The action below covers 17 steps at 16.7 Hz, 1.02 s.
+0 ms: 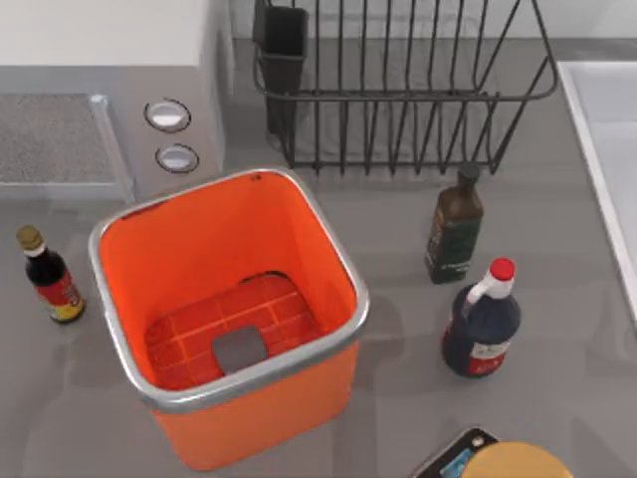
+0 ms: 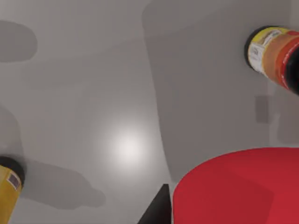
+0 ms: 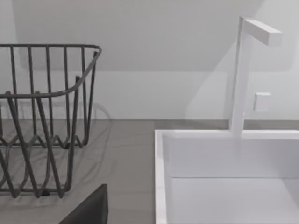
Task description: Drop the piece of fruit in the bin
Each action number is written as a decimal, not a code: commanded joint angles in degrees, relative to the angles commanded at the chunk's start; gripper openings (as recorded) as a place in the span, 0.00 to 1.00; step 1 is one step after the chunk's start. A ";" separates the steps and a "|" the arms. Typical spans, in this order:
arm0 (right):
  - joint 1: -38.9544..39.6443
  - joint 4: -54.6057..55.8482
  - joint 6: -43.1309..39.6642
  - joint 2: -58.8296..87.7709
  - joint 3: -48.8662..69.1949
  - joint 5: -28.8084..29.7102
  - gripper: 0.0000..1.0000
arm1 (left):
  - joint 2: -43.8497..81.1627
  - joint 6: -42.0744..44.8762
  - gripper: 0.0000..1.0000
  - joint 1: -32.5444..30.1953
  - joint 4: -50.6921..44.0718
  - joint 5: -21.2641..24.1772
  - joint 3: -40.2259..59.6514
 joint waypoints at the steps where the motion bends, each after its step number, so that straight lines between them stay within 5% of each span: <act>1: 0.00 0.00 0.00 0.00 0.00 0.00 1.00 | -0.71 -4.21 0.00 -1.70 0.43 1.83 -0.34; 8: 0.00 0.00 0.00 0.00 0.00 0.00 1.00 | -4.50 -48.53 0.00 -15.22 5.71 12.96 -2.49; 17: 0.00 0.00 0.00 0.00 0.00 0.00 1.00 | -5.96 -102.77 0.00 -28.58 8.37 19.12 -4.25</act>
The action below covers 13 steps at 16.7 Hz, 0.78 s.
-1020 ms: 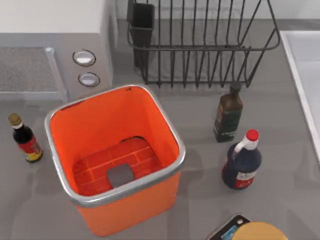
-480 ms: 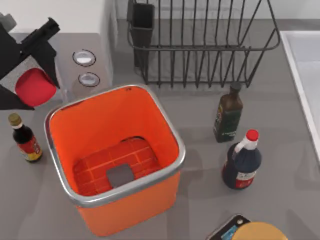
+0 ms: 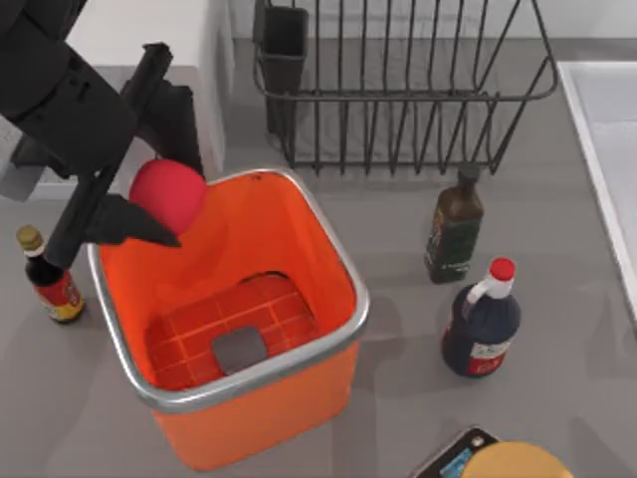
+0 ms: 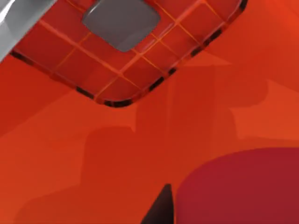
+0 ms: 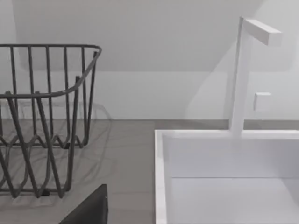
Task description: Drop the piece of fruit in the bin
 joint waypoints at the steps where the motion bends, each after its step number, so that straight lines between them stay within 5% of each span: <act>1: 0.00 0.00 0.00 0.00 0.00 0.00 1.00 | 0.28 -4.53 0.00 -1.09 -0.11 -0.41 -0.08; 7: 0.00 0.00 0.00 0.00 0.00 0.00 1.00 | 2.31 -22.79 0.00 -6.06 -1.11 -6.59 -0.37; 13: 0.00 0.00 0.00 0.00 0.00 0.00 1.00 | 2.94 -27.48 0.00 -7.98 -1.66 -8.58 -0.87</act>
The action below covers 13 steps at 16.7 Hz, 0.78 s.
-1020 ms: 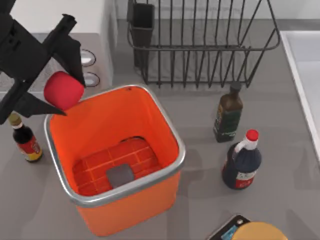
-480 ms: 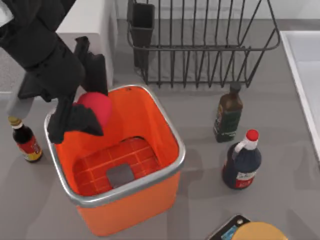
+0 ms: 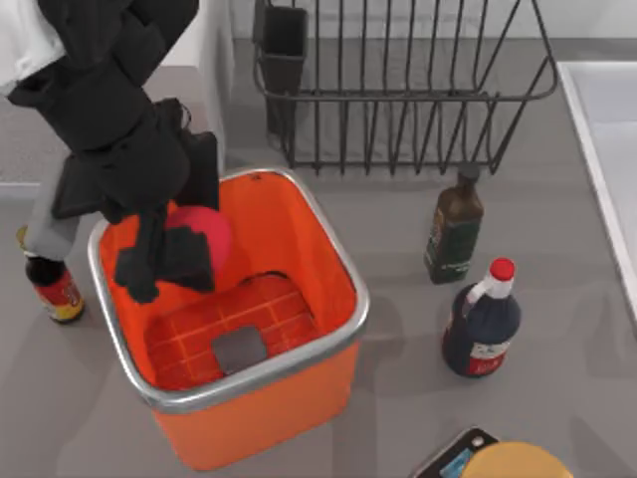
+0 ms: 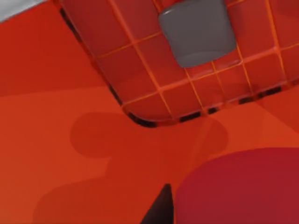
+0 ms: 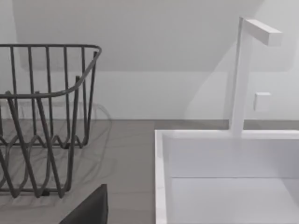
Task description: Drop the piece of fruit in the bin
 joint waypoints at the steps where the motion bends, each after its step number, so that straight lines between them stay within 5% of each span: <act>1: 0.00 0.00 0.00 0.00 0.00 0.00 1.00 | 0.00 0.00 0.00 0.00 0.00 0.00 0.00; 13: 0.00 0.00 0.00 0.00 0.00 0.00 1.00 | 2.50 -2.28 0.00 -2.29 14.05 -0.26 -10.87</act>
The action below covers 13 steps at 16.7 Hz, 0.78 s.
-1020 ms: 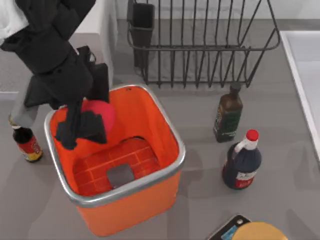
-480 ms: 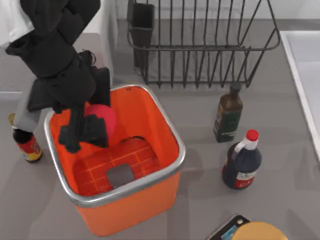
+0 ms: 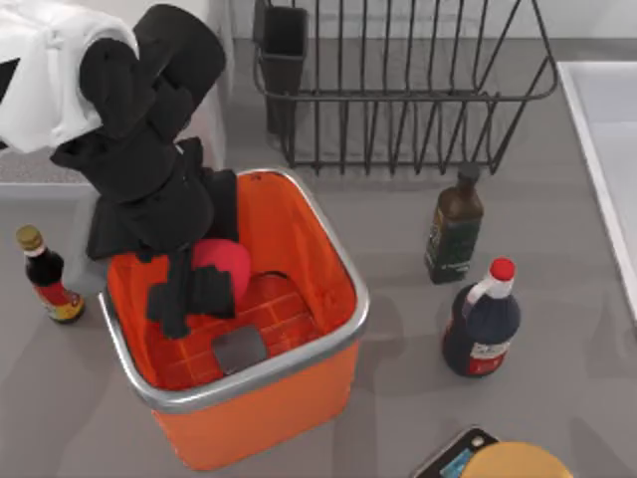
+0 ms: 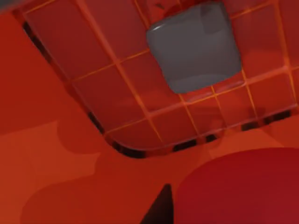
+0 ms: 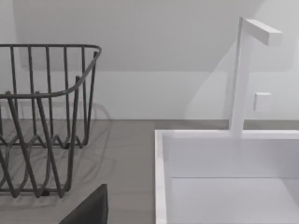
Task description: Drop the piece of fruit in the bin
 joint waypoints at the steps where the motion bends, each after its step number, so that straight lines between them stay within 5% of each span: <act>1: 0.00 0.00 0.00 0.00 0.00 0.00 1.00 | 0.22 -0.21 0.00 -0.20 1.13 -0.01 -0.89; 6: 0.00 0.00 0.00 0.00 0.00 0.00 1.00 | 0.36 -0.36 0.00 -0.33 1.89 -0.02 -1.48; 13: 0.00 0.00 0.00 0.00 0.00 0.00 1.00 | 0.36 -0.36 0.53 -0.33 1.89 -0.02 -1.48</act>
